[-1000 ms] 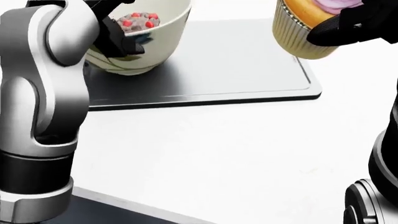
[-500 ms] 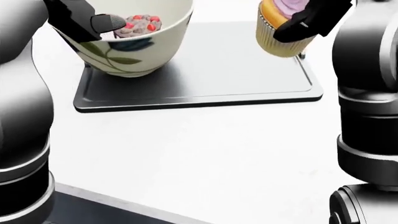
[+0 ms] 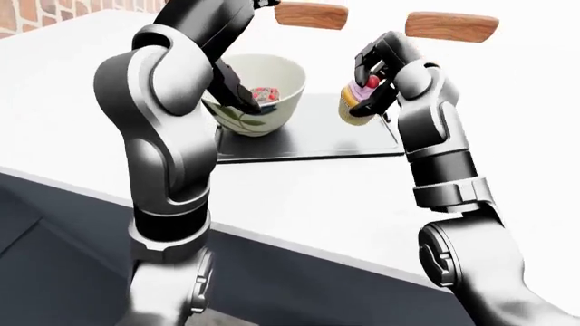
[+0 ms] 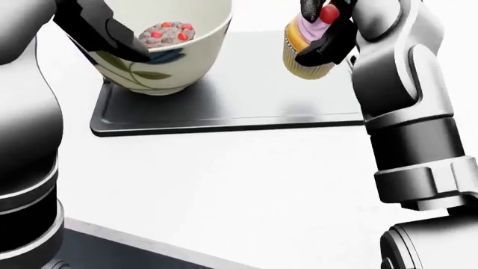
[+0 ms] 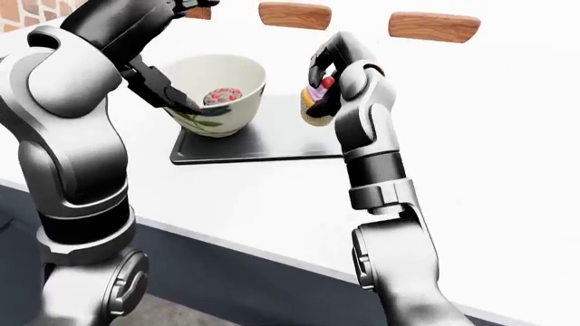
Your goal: Pick up the bowl with cake and place it on the tray. Pick up the cupcake and place it on the tray.
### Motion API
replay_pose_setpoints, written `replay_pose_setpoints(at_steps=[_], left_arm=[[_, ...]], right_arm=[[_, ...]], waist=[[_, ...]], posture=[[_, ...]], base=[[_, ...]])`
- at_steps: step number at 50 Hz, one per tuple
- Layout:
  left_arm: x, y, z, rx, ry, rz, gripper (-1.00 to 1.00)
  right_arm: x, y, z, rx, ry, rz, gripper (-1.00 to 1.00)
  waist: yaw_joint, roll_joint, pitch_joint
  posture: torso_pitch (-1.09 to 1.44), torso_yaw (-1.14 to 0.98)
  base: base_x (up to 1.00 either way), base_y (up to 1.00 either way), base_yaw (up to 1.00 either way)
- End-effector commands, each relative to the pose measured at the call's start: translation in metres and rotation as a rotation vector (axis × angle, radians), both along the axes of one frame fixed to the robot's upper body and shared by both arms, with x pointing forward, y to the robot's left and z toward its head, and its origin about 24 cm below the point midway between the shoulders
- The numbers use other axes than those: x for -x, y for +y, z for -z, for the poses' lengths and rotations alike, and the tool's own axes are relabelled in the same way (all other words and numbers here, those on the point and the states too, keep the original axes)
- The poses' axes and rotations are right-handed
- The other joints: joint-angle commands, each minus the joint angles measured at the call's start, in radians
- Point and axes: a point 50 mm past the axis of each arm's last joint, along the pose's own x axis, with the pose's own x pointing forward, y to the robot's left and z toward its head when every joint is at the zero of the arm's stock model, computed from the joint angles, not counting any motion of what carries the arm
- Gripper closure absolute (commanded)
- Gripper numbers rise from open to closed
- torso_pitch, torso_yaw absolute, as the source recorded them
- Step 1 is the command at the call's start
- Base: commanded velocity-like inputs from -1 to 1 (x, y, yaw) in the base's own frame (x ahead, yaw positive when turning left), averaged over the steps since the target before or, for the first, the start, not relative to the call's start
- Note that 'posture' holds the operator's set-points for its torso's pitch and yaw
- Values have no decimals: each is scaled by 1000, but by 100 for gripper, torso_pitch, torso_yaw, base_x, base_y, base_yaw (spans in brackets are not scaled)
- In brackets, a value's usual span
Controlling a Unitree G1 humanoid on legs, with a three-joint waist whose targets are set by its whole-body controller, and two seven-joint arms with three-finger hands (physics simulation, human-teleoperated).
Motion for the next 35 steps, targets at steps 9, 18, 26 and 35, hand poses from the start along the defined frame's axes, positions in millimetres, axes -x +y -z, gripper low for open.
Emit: replay_pose_setpoints(at_steps=[9,18,26,35], left_arm=[[8,2,-12,12,-77,-2,-58],[9,5,-13,18,-80,-5,-60],[8,5,-15,15,-82,-6,-60],[10,3,-17,12,-86,1,-61]], right_arm=[[-3,7,-12,-15,-106,-6,100],[-5,11,0,-14,-59,-19,100],[-6,10,9,-12,-29,-21,44],[-3,9,4,-20,-19,-31,-42]], waist=[[2,1,-35],[2,0,-34],[3,-1,-35],[3,-1,-36]], posture=[[0,0],[0,0],[0,0],[0,0]], base=[[0,0,0],[0,0,0],[0,0,0],[0,0,0]])
